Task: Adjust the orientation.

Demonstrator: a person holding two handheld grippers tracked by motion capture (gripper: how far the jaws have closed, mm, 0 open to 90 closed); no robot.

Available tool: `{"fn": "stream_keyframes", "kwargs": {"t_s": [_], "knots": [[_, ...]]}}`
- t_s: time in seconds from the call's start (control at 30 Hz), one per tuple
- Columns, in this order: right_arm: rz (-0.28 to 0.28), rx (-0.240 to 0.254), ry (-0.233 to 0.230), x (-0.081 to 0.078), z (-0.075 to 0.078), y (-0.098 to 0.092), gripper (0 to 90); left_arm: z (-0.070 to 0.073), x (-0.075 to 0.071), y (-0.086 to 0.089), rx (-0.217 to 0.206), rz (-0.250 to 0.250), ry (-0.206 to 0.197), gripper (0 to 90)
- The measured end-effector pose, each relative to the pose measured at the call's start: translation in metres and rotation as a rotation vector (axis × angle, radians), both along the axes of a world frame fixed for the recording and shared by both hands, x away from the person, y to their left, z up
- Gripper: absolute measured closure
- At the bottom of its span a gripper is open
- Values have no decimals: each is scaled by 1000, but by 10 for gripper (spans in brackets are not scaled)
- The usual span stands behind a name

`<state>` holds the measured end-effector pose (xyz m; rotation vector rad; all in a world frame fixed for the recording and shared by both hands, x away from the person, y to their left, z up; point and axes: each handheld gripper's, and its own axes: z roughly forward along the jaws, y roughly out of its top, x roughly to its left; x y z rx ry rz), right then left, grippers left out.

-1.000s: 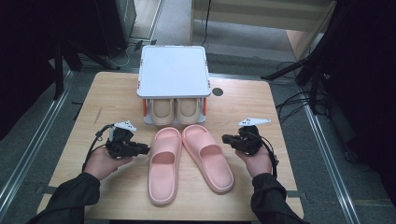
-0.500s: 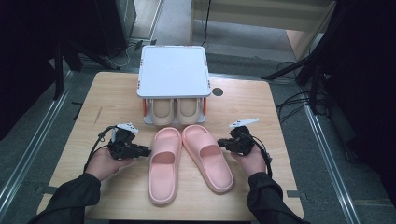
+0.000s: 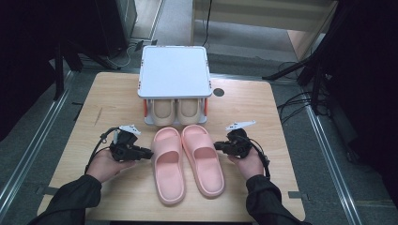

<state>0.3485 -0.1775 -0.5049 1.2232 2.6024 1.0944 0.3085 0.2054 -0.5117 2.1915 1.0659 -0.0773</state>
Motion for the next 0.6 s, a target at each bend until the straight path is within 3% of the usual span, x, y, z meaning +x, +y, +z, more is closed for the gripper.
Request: {"fn": "stream_keyframes", "kwargs": {"t_s": [0.23, 0.6], "knots": [[-10, 46, 16, 1, -4, 1, 855, 0, -1, -2, -2, -11, 1, 753], [-11, 71, 15, 0, -7, 2, 858, 0, -1, -3, -8, -24, 7, 738]]}}
